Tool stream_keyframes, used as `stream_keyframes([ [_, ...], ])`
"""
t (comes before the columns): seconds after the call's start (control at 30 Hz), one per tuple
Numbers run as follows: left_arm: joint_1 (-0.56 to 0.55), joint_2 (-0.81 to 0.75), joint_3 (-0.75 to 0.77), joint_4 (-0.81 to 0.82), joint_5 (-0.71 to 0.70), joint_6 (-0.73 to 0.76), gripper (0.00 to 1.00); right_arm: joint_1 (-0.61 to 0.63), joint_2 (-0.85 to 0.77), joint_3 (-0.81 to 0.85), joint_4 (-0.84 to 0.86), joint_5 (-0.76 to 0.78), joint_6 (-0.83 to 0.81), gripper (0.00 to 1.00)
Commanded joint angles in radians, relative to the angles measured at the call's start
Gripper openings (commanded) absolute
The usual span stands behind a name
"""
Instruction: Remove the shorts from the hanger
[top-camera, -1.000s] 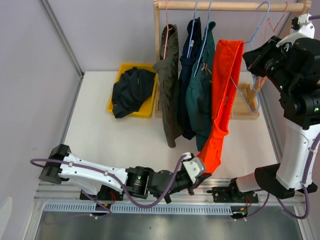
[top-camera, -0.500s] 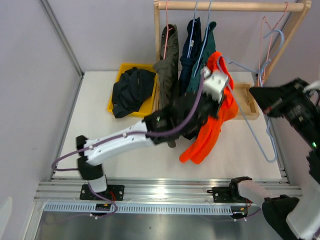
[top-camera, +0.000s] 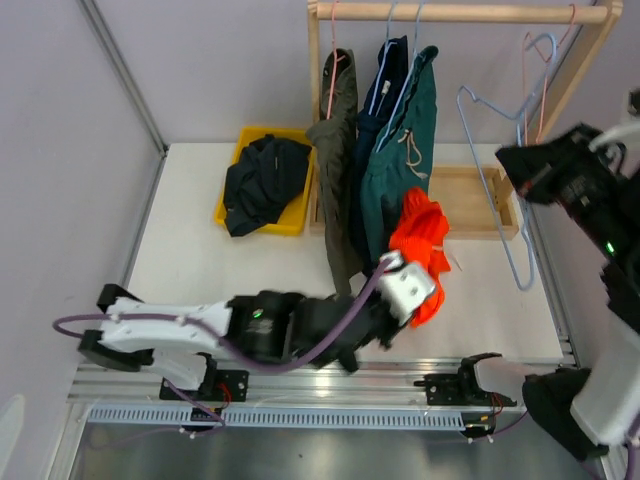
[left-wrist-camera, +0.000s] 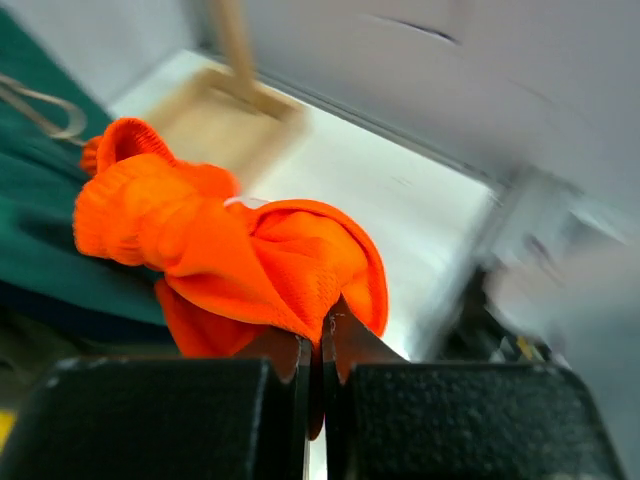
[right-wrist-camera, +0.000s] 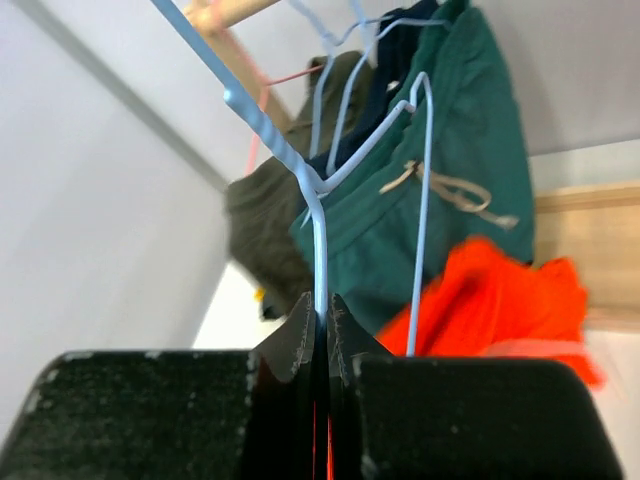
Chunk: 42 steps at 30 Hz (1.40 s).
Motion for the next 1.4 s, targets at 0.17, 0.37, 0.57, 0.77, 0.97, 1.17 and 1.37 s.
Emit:
stream_keyframes([
  [0.17,-0.278,-0.440,-0.074,-0.224,-0.591,-0.102,0.00,-0.094,0.278,0.084,0.250,0.071,-0.091,0.00],
  [0.37,-0.015,-0.673,-0.217,-0.114,-0.487,0.009,0.00,-0.241,0.358,0.068,0.356,-0.016,-0.050,0.00],
  [0.57,0.258,-0.577,-0.077,-0.112,-0.366,0.197,0.00,-0.346,0.449,0.131,0.384,-0.104,-0.032,0.00],
  [0.77,0.727,-0.437,0.068,-0.095,-0.012,0.180,0.00,-0.364,0.509,0.127,0.421,-0.141,-0.012,0.00],
  [0.97,1.100,-0.142,0.411,-0.152,0.327,0.116,0.00,-0.366,0.567,0.131,0.419,-0.156,-0.018,0.00],
  [1.17,1.313,0.168,0.762,-0.169,0.539,0.002,0.00,-0.364,0.567,0.115,0.408,-0.141,-0.025,0.00],
  [1.37,1.414,0.394,0.817,-0.017,0.662,-0.077,0.01,-0.364,0.493,-0.016,0.445,-0.122,-0.030,0.00],
])
